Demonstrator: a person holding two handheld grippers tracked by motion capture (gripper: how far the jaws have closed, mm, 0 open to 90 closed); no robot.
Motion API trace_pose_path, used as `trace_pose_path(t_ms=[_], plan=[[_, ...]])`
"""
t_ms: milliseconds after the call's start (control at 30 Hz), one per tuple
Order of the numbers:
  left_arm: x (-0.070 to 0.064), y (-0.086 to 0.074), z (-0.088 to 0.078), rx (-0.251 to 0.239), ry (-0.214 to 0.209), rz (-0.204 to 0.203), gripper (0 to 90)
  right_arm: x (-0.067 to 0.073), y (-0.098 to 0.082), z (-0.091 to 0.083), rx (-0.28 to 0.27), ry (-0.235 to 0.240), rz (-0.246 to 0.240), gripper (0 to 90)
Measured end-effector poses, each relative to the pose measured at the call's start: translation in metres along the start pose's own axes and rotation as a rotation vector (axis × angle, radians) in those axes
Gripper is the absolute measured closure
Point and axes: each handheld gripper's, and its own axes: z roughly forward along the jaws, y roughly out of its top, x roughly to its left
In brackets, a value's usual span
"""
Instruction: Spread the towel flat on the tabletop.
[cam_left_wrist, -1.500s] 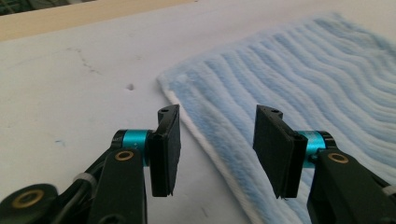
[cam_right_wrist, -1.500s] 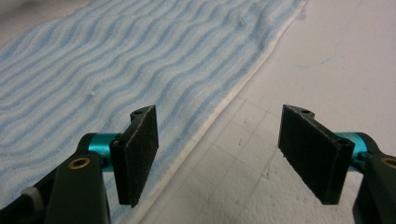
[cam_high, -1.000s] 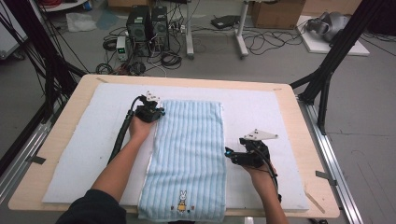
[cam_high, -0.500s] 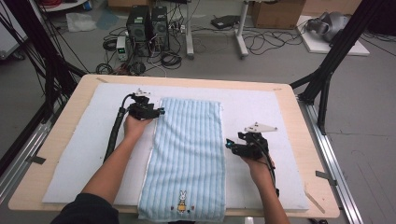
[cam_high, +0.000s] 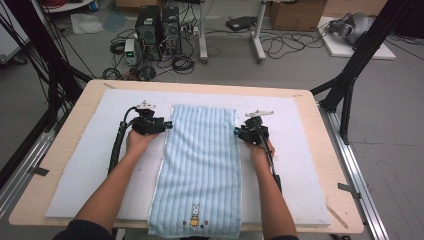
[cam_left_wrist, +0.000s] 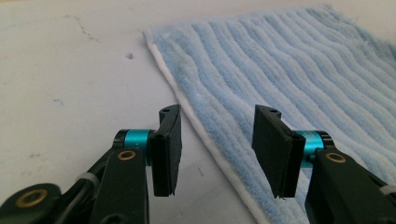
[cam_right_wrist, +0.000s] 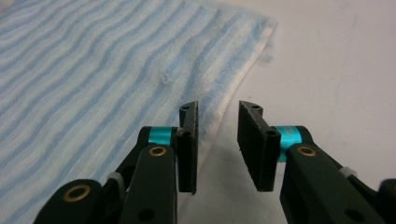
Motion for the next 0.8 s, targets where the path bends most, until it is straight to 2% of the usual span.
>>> trace_pose_path(t_ms=[67,100,167,200,300,367,433,467,500,533,600,667,700,733,800], plan=[[0.000,0.000,-0.001,0.000,0.003,-0.003,51.6,-0.001,0.000,0.007,-0.006,0.010,0.021,72.0],[0.000,0.001,-0.001,-0.001,0.004,-0.003,51.6,-0.002,0.001,0.008,0.000,0.014,0.020,77.2],[-0.001,0.001,-0.001,-0.004,0.002,-0.004,51.7,-0.004,0.004,0.009,0.009,0.015,-0.010,85.9],[-0.002,0.001,0.000,-0.003,0.000,-0.002,52.2,-0.002,0.005,0.010,0.011,0.012,-0.039,86.4],[-0.006,0.000,0.005,0.005,0.002,0.011,54.6,0.002,0.009,0.013,0.024,-0.016,-0.075,87.2],[-0.009,-0.001,0.009,0.010,0.013,0.023,55.8,0.002,0.011,0.015,0.023,-0.043,-0.079,87.2],[-0.014,-0.002,0.014,0.034,0.047,0.051,57.3,0.002,0.013,0.018,0.022,-0.078,-0.076,87.2],[-0.018,-0.002,0.015,0.042,0.082,0.095,59.1,0.002,0.014,0.019,0.019,-0.086,-0.085,87.2],[-0.021,-0.002,0.016,0.041,0.110,0.114,62.2,0.003,0.015,0.020,0.021,-0.104,-0.097,87.2],[-0.023,-0.002,0.018,0.034,0.119,0.115,65.0,0.004,0.015,0.021,0.018,-0.116,-0.111,87.1],[-0.026,-0.001,0.019,0.030,0.132,0.131,82.9,0.005,0.016,0.022,0.015,-0.134,-0.126,86.1],[-0.031,-0.001,0.022,0.030,0.175,0.152,87.0,0.005,0.015,0.022,0.006,-0.137,-0.108,82.0],[-0.030,0.000,0.022,0.027,0.191,0.144,87.2,0.005,0.015,0.021,0.000,-0.130,-0.090,78.7],[-0.028,0.000,0.022,0.019,0.209,0.110,87.2,0.004,0.016,0.019,-0.008,-0.124,-0.079,76.3],[-0.024,0.000,0.021,0.015,0.206,0.069,86.5,0.003,0.017,0.013,-0.030,-0.116,-0.067,71.3]])
